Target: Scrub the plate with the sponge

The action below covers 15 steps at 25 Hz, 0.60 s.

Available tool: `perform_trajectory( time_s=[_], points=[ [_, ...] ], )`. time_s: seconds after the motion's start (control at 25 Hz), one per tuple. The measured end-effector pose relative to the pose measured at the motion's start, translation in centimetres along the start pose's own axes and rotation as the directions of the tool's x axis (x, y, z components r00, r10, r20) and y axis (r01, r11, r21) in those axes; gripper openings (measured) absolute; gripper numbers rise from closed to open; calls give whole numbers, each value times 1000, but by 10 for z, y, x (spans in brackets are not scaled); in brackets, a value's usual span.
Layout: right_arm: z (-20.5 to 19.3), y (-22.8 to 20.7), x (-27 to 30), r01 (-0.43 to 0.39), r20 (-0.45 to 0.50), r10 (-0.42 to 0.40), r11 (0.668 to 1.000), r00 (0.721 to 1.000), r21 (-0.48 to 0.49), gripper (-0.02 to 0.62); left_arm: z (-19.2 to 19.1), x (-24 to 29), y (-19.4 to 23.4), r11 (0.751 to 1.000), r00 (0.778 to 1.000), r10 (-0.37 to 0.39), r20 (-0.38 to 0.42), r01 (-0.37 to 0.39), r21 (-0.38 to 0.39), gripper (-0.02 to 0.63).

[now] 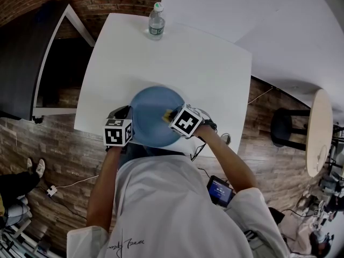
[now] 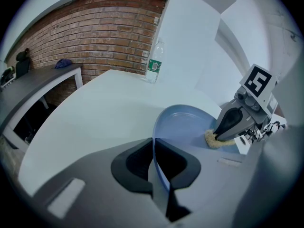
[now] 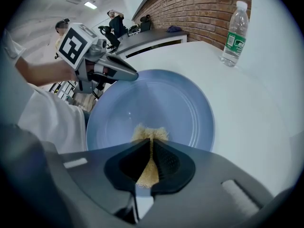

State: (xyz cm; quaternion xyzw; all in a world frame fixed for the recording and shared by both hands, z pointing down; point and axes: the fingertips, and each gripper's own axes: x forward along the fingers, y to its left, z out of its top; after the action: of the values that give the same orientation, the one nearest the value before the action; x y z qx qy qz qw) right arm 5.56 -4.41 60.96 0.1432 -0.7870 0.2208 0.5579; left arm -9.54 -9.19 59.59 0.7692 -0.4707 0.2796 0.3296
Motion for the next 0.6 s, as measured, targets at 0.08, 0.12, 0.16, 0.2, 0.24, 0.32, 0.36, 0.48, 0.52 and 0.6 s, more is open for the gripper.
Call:
perform_trajectory(
  time_s=[0.08, 0.12, 0.16, 0.2, 0.24, 0.32, 0.36, 0.48, 0.52, 0.6],
  points=[
    [5, -6, -2, 29, 16, -30, 1000, 999, 10, 25, 0, 1, 0, 1000, 1000, -3, 0, 3, -2, 32],
    [7, -10, -2, 45, 24, -45, 999, 999, 16, 25, 1, 1, 0, 1000, 1000, -4, 0, 4, -2, 33],
    [9, -13, -2, 57, 29, -57, 998, 998, 21, 25, 1, 1, 0, 1000, 1000, -5, -1, 5, -1, 32],
    [11, -16, -2, 65, 33, -65, 998, 997, 25, 25, 1, 1, 0, 1000, 1000, -6, -1, 6, 0, 34],
    [13, -18, -2, 70, 36, -71, 997, 997, 28, 25, 1, 1, 0, 1000, 1000, -6, -1, 6, 0, 33],
    [16, -22, -2, 81, 45, -83, 996, 996, 34, 25, 1, 0, 0, 1000, 1000, -6, 0, 6, -2, 34],
    [17, -23, -1, 86, 49, -88, 996, 995, 34, 25, 1, 1, 0, 1000, 1000, -6, 0, 6, -3, 34],
    [22, -27, -1, 97, 60, -99, 995, 993, 30, 25, 2, 2, 0, 1000, 1000, -8, 1, 8, -6, 34],
    [23, -28, -1, 100, 62, -102, 995, 993, 29, 26, 2, 2, 0, 1000, 1000, -7, 0, 7, -7, 32],
    [25, -29, -1, 109, 68, -111, 994, 992, 27, 26, 2, 1, 1, 1000, 1000, -7, 0, 7, -7, 33]
  ],
)
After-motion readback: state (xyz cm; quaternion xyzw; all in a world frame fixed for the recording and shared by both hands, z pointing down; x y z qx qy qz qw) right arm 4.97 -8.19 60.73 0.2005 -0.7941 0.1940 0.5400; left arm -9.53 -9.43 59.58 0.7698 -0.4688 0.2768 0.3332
